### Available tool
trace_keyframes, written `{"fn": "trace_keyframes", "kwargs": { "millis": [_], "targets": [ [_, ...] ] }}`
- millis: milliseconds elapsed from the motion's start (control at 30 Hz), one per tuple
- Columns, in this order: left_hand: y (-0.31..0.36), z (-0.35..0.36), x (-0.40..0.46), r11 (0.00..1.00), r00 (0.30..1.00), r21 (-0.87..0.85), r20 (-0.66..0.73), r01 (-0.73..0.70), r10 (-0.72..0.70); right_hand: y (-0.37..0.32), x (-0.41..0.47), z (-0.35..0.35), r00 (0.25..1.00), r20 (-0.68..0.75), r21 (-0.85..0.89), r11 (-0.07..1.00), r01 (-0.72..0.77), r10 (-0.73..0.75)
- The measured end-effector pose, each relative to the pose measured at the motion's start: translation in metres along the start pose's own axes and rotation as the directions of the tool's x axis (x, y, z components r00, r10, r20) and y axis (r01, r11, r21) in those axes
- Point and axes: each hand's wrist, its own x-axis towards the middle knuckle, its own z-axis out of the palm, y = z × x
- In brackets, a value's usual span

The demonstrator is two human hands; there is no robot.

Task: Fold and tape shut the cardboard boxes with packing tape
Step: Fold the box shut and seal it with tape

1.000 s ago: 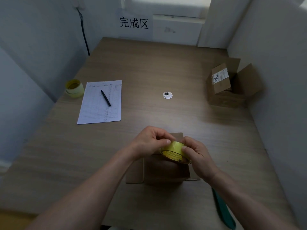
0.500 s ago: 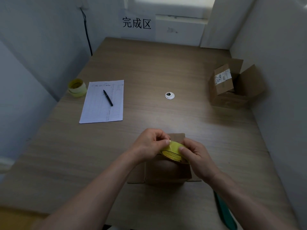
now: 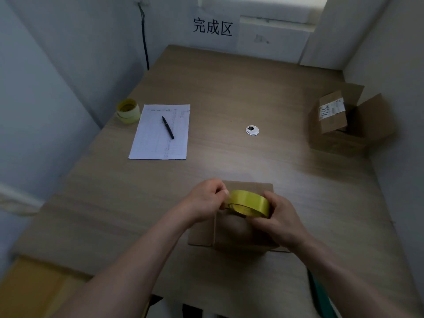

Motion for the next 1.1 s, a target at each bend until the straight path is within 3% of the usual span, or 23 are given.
{"fn": "trace_keyframes", "kwargs": {
  "millis": [100,167,233,333,467,567,700,933,1100],
  "targets": [
    [-0.003,-0.003,0.003,1.000,1.000,0.008,-0.022,0.018,-0.018,0.000,0.003,0.007,0.981,-0.193,0.042,0.999,0.022,-0.014],
    [-0.008,-0.002,0.003,0.999,0.997,-0.006,-0.060,0.040,-0.040,-0.002,0.002,0.010,0.929,-0.354,0.020,0.992,0.125,-0.110],
    [-0.016,0.001,0.002,0.997,0.994,-0.025,-0.072,0.080,-0.081,-0.001,-0.001,0.010,0.890,-0.412,-0.050,0.980,0.195,-0.198],
    [-0.031,0.008,0.004,0.985,0.984,-0.075,-0.072,0.156,-0.162,0.008,-0.004,0.012,0.910,-0.365,-0.114,0.980,0.164,-0.195],
    [-0.047,0.012,0.011,0.921,0.964,-0.304,-0.030,0.243,-0.264,0.017,-0.003,0.017,0.958,-0.278,-0.131,0.991,0.033,-0.068],
    [-0.057,0.013,0.014,0.872,0.952,-0.422,-0.060,0.248,-0.300,0.012,-0.005,0.022,0.935,-0.277,-0.228,0.960,0.162,-0.223],
    [-0.066,0.019,0.018,0.887,0.946,-0.407,-0.133,0.219,-0.294,0.009,-0.006,0.024,0.898,-0.267,-0.272,0.921,0.277,-0.349],
    [-0.076,0.029,0.027,0.873,0.952,-0.446,-0.126,0.198,-0.280,0.016,-0.003,0.026,0.881,-0.247,-0.295,0.897,0.329,-0.405],
    [-0.086,0.044,0.024,0.770,0.928,-0.593,-0.101,0.234,-0.359,0.023,-0.005,0.033,0.885,-0.285,-0.281,0.915,0.290,-0.368]
  ]
}}
